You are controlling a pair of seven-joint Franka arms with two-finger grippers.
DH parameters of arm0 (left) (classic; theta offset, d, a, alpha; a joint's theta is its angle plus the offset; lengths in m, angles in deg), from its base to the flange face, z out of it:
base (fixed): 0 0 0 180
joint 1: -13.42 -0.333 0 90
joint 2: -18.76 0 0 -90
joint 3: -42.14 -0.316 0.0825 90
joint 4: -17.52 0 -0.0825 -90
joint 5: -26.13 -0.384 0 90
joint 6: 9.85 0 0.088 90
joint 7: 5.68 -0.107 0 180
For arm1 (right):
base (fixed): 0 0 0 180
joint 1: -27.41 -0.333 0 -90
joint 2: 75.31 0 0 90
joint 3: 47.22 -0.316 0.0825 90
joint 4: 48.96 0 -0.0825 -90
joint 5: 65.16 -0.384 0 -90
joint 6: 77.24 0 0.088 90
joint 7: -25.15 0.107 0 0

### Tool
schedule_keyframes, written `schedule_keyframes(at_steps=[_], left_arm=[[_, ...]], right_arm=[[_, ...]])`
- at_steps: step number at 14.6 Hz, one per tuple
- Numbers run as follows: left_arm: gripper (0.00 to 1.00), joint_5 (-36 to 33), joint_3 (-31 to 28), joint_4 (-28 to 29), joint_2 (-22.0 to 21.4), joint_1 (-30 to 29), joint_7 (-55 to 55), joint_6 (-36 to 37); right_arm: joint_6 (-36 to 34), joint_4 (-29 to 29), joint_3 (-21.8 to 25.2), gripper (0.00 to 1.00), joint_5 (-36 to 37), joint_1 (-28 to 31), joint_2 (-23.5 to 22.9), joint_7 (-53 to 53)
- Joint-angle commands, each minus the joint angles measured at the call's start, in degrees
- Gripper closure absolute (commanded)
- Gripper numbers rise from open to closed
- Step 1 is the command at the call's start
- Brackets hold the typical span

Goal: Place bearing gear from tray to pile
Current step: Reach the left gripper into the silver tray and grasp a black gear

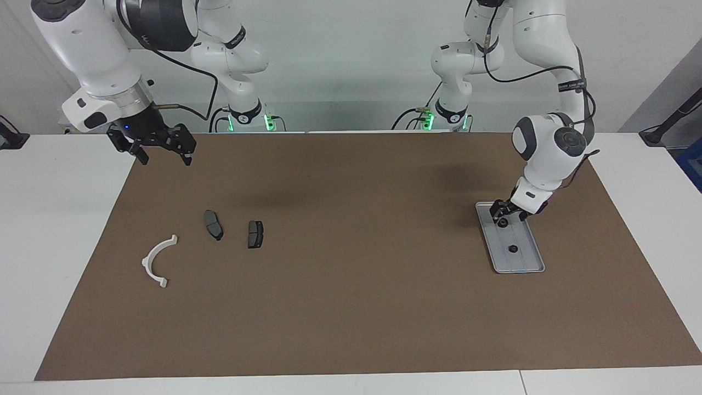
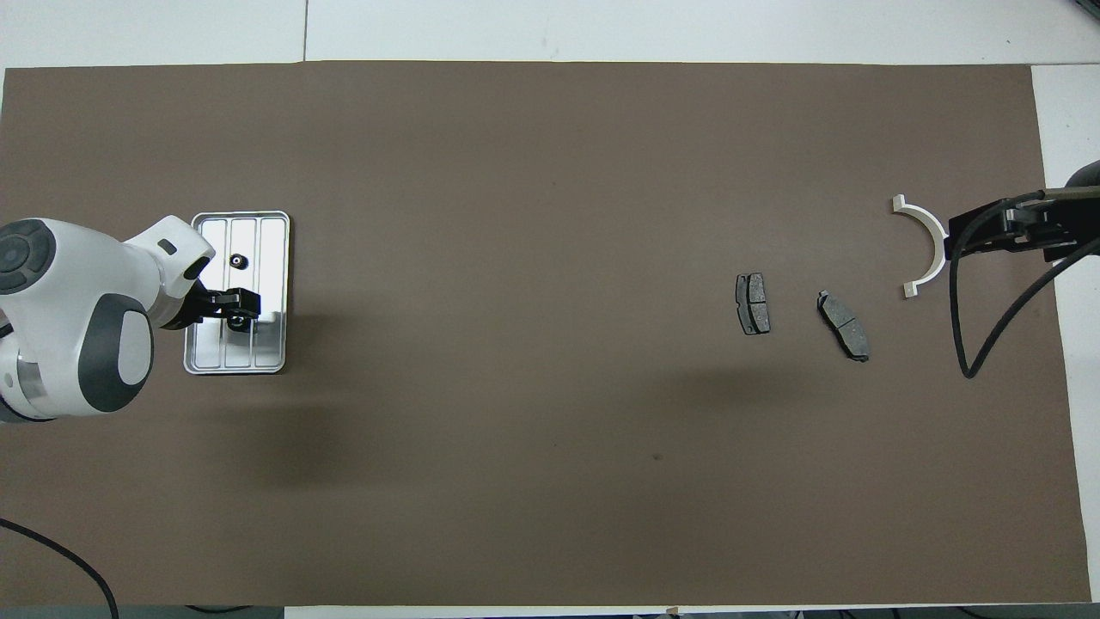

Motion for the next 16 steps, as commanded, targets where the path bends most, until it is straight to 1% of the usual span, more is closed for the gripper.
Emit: schedule_keyframes(at_steps=[1,2,4,10,11,12,13,16], left_arm=[[0.23,-0.8,0.1,0.4,0.5,-0.2,-0.5,-1.5],[0.27,-0.8,0.1,0.5,0.5,-0.2,-0.5,-1.6],[0.27,-0.8,0.1,0.5,1.2,-0.1,-0.4,-1.6],[0.31,-0.8,0.1,0.5,1.5,0.0,-0.4,-1.7],[0.35,-0.8,0.1,0.5,1.5,0.0,-0.5,-1.6],[0.44,-0.8,0.1,0.5,1.5,0.0,-0.5,-1.6],[0.55,-0.8,0.1,0.5,1.5,0.0,-0.5,-1.6],[0.69,-0.8,0.1,0.6,1.5,0.0,-0.5,-1.2]], right_arm=[[0.8,1.0,-0.2,0.0,-0.2,0.6,0.6,-1.1],[0.7,1.0,-0.2,0.0,-0.1,0.6,0.5,-1.3],[0.4,1.0,-0.2,0.0,-0.1,0.6,0.5,-1.7],[0.0,1.2,-0.2,0.0,-0.2,0.8,0.4,-1.7],[-0.3,1.2,-0.2,0.0,-0.2,0.9,0.4,-1.7],[-1.1,1.2,-0.3,0.0,-0.2,0.9,0.4,-1.7],[-1.3,1.2,-0.3,0.0,-0.2,0.9,0.3,-1.7],[-1.5,1.2,-0.3,0.0,-0.2,1.0,0.2,-1.7]])
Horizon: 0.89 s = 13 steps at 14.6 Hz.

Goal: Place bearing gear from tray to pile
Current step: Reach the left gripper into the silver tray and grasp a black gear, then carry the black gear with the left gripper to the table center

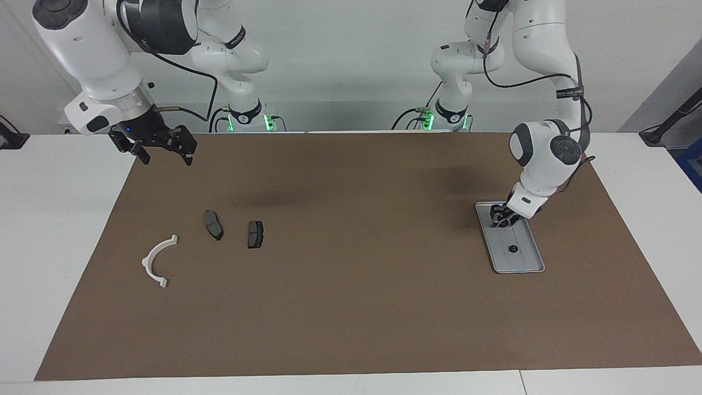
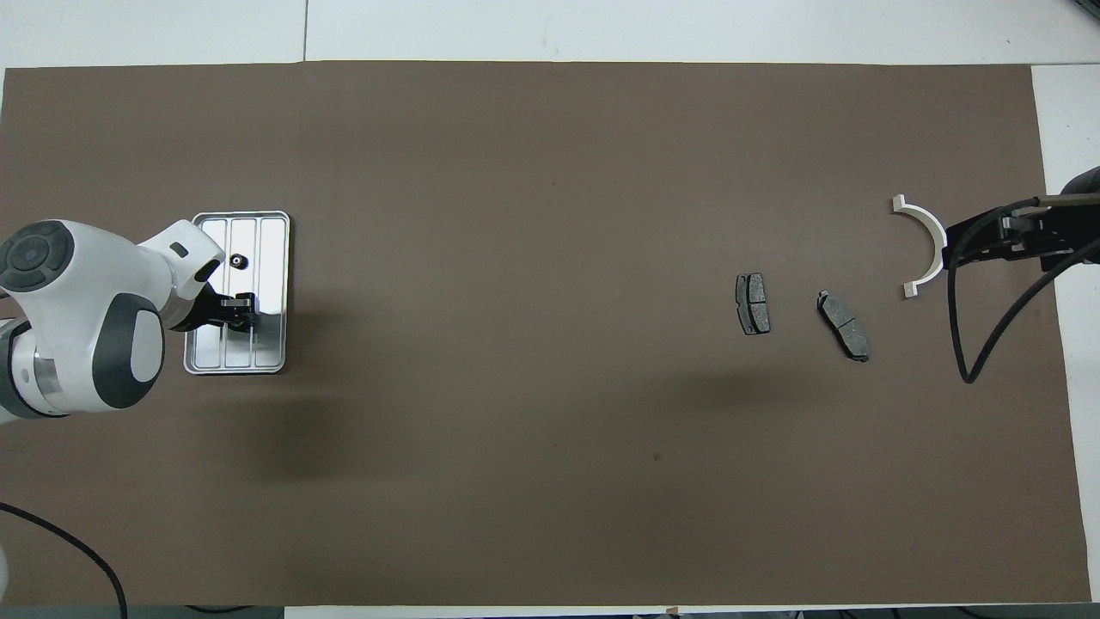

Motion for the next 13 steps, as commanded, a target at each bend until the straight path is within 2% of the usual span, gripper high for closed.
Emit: schedule_keyframes(at_steps=[1,3,5,7,10,13], left_arm=[[0.74,-0.8,0.0,0.7,0.0,-0.1,-0.3,-1.0],[0.83,-0.8,0.0,0.7,0.0,0.1,0.0,-1.0],[1.0,-0.8,0.0,0.4,0.1,0.1,0.2,-0.5],[1.0,0.2,0.2,-2.4,0.3,0.7,2.3,2.1],[1.0,1.1,0.2,-10.1,0.6,5.0,10.6,10.3],[1.0,4.7,0.2,-13.9,0.9,11.1,21.6,12.3]], right_arm=[[-0.4,0.5,-0.4,0.0,-0.1,0.7,0.2,-1.7],[-0.4,0.5,-0.4,0.0,-0.1,0.5,0.1,-1.7],[-0.4,0.5,-0.4,0.0,-0.1,0.4,-0.1,-1.7],[-0.4,0.5,-0.4,0.0,-0.1,0.4,-0.1,-1.7],[-0.4,0.5,-0.4,0.0,-0.2,0.3,-0.7,-1.7],[0.2,0.4,-0.4,0.0,-0.4,-0.2,-1.6,-1.1]])
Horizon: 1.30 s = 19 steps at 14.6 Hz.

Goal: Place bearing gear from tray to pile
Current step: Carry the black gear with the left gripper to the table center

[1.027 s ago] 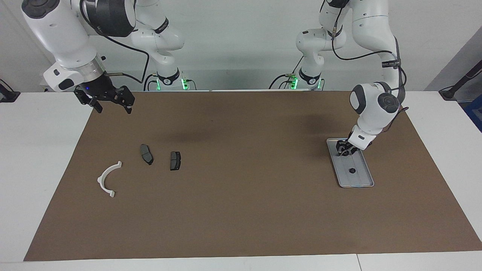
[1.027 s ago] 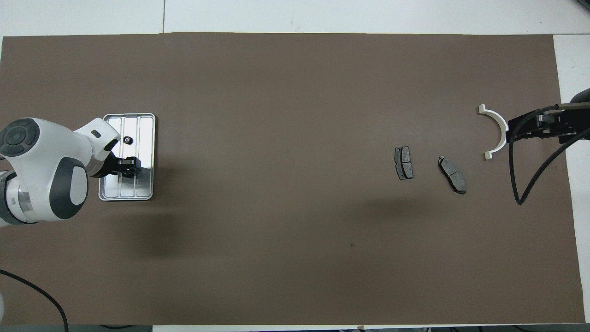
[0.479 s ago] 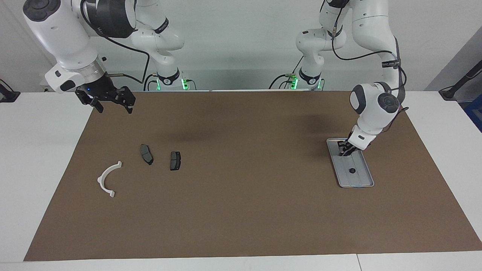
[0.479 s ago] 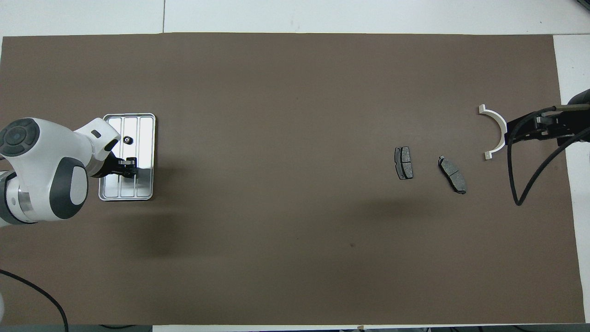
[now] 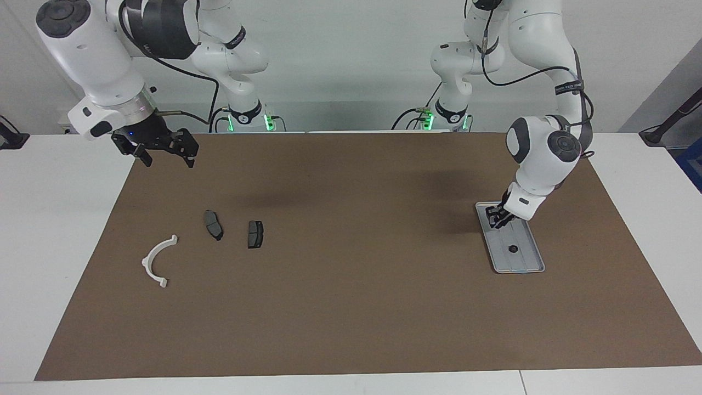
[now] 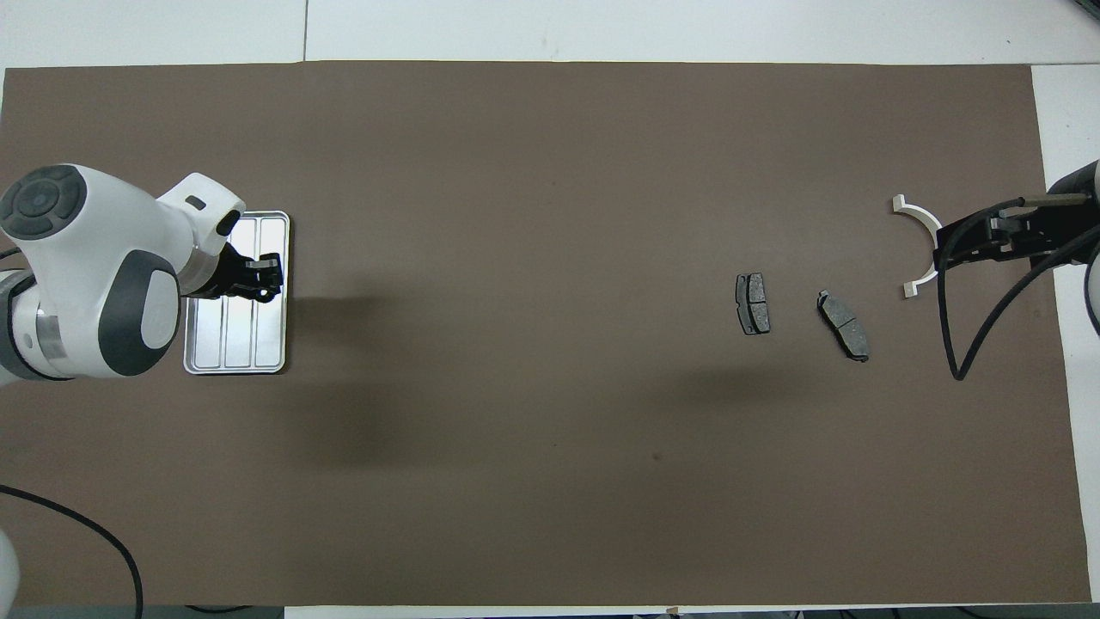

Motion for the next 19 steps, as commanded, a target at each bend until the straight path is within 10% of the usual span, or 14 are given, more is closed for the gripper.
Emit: schedule_keyframes(at_steps=[1,9,19], left_arm=[[1.0,1.8,-0.6,-3.8,1.1,8.5,13.7,1.5],[1.0,-0.3,-1.1,-20.9,13.6,28.5,45.0,3.5],[1.0,-3.7,-1.0,-14.3,15.1,31.1,48.5,-5.7]], right_arm=[[0.7,0.1,-0.3,0.0,-0.4,-0.2,-0.8,-0.9],[2.6,-0.7,-3.7,0.0,0.3,-1.2,-4.2,6.6],[5.6,-0.8,-3.9,0.0,0.1,-2.5,-6.2,10.1]])
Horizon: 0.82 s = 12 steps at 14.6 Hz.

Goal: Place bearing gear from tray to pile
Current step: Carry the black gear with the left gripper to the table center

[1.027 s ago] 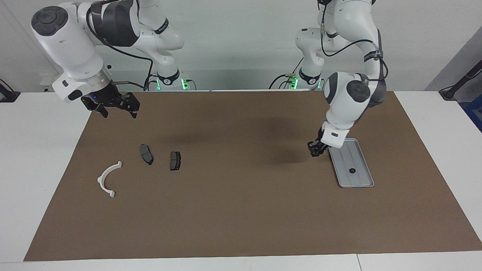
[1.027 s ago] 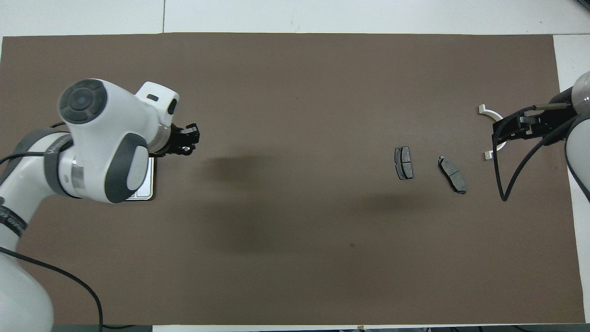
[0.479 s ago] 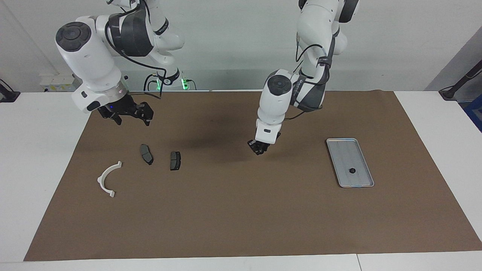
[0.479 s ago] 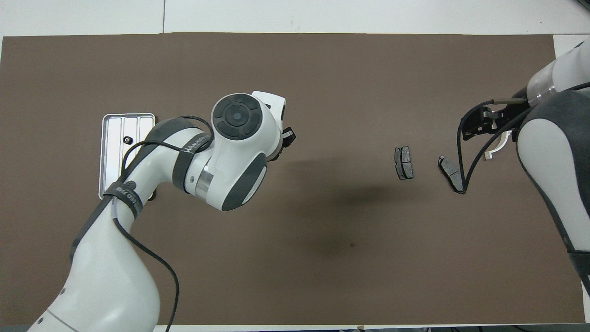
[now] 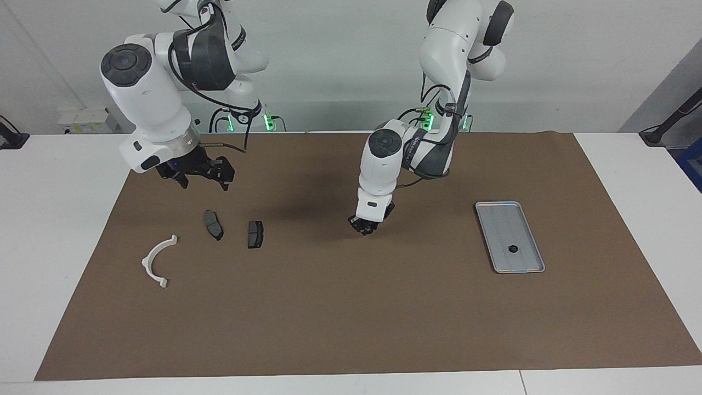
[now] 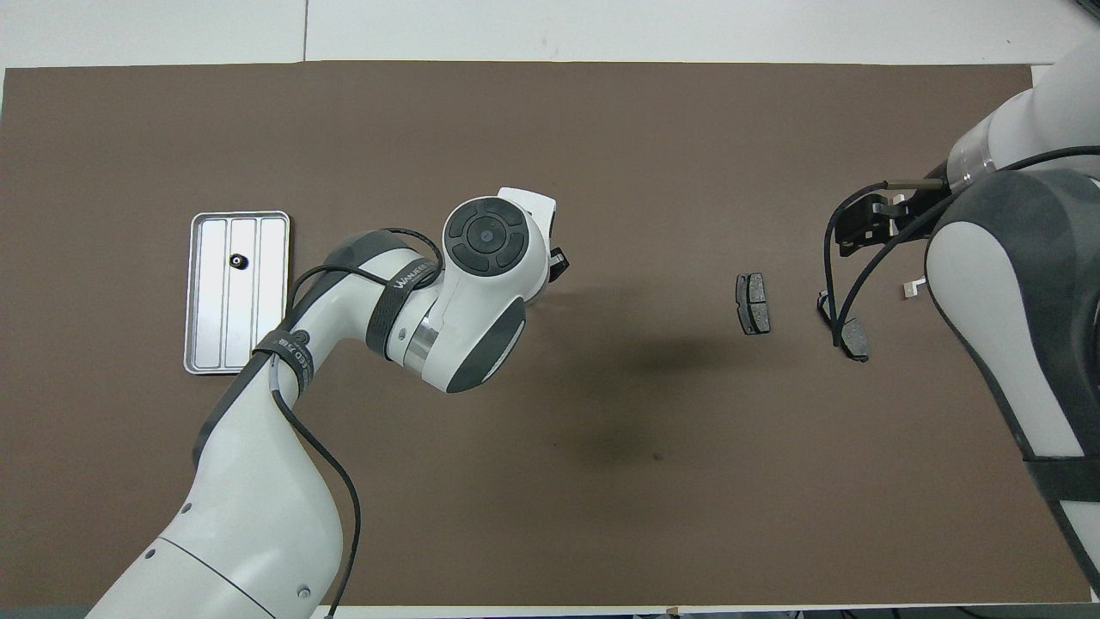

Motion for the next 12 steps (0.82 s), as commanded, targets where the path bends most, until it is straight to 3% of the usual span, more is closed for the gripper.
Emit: schedule_keyframes(at_steps=[1,6,12], left_arm=[[1.0,-1.3,-1.0,2.3,-0.6,1.5,2.0,-2.4],[1.0,-2.9,-1.6,1.1,2.5,4.3,5.4,-2.4],[0.99,-3.4,-1.7,1.2,2.7,4.4,5.7,-3.1]], right_arm=[[1.1,-0.6,-0.4,0.0,0.2,0.2,-1.1,2.0],[1.7,-0.6,-0.7,0.0,0.3,-0.6,-1.4,4.0],[3.4,-0.6,-0.8,0.0,0.2,-1.4,-2.4,7.6]])
